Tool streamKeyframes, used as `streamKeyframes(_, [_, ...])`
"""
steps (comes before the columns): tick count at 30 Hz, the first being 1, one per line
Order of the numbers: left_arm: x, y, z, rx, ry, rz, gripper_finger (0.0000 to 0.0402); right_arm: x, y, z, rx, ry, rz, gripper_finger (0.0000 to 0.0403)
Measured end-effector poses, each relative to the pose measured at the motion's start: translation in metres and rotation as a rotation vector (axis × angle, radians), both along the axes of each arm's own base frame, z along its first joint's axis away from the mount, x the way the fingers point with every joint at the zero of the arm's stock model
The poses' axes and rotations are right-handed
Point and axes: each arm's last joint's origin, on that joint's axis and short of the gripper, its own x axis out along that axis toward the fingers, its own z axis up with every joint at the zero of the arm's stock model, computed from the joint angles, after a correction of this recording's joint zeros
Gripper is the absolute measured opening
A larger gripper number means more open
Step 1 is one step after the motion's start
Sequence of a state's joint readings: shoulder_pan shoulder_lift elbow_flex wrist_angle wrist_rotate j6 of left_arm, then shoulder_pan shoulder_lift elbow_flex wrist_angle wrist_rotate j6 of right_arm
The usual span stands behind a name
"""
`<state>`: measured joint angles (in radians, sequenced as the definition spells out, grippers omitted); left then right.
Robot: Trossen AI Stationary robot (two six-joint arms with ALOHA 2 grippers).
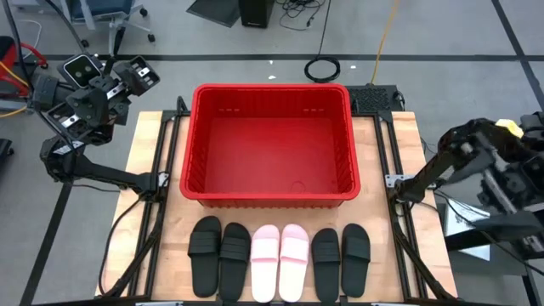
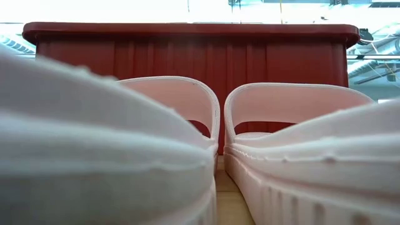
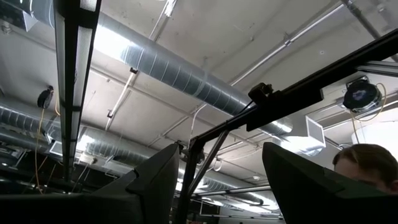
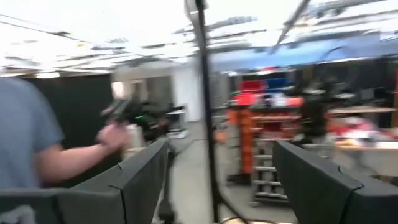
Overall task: Pick and place slides into bin
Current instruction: Put the black slide into the red bin
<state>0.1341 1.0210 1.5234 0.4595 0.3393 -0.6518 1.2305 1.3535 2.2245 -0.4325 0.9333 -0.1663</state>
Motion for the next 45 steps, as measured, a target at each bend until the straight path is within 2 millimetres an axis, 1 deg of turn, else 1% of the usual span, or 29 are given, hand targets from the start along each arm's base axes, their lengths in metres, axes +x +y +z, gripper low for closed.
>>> streamKeyframes(4, [0.000,0.000,0.000,-0.002,0.000,0.000,0.0241,0.022,-0.004,-0.019,-0.045,0.118,-0.027,0.0281])
streamKeyframes(8, [0.000,0.000,0.000,-0.004,0.001,-0.003,0.0241,0.043,-0.002,-0.052,-0.086,0.362,-0.065,0.0281])
streamKeyframes(11, [0.000,0.000,0.000,-0.004,0.001,-0.004,0.0241,0.062,0.007,-0.078,-0.116,0.560,-0.055,0.0281])
streamKeyframes(14, [0.000,0.000,0.000,-0.004,0.001,-0.004,0.0241,0.079,0.021,-0.105,-0.175,0.762,-0.038,0.0281])
streamKeyframes(19, [0.000,0.000,0.000,-0.005,0.003,-0.005,0.0241,0.096,0.034,-0.142,-0.266,1.104,-0.019,0.0281])
streamKeyframes(20, [0.000,0.000,0.000,-0.005,0.004,-0.005,0.0241,0.099,0.038,-0.148,-0.281,1.146,-0.028,0.0281])
streamKeyframes(24, [0.001,0.000,-0.001,-0.006,0.016,-0.005,0.0241,0.114,0.057,-0.175,-0.328,1.211,-0.037,0.0281])
streamKeyframes(26, [0.001,0.000,-0.001,-0.006,0.017,-0.006,0.0241,0.116,0.062,-0.193,-0.366,1.289,-0.060,0.0281])
streamKeyframes(30, [0.001,0.000,-0.001,-0.006,0.017,-0.005,0.0241,0.115,0.072,-0.242,-0.450,1.449,-0.137,0.0281])
streamKeyframes(33, [0.001,0.000,-0.001,-0.006,0.017,-0.005,0.0241,0.110,0.075,-0.271,-0.429,1.501,-0.206,0.0281])
streamKeyframes(35, [0.001,0.000,-0.001,-0.006,0.017,-0.004,0.0241,0.106,0.077,-0.286,-0.376,1.502,-0.229,0.0281])
streamKeyframes(40, [0.001,0.002,-0.001,-0.025,0.026,-0.018,0.0241,0.105,0.086,-0.317,-0.201,1.466,-0.237,0.0281])
streamKeyframes(45, [0.000,0.003,-0.001,-0.013,0.043,-0.054,0.0241,0.105,0.093,-0.345,-0.101,1.450,-0.247,0.0281])
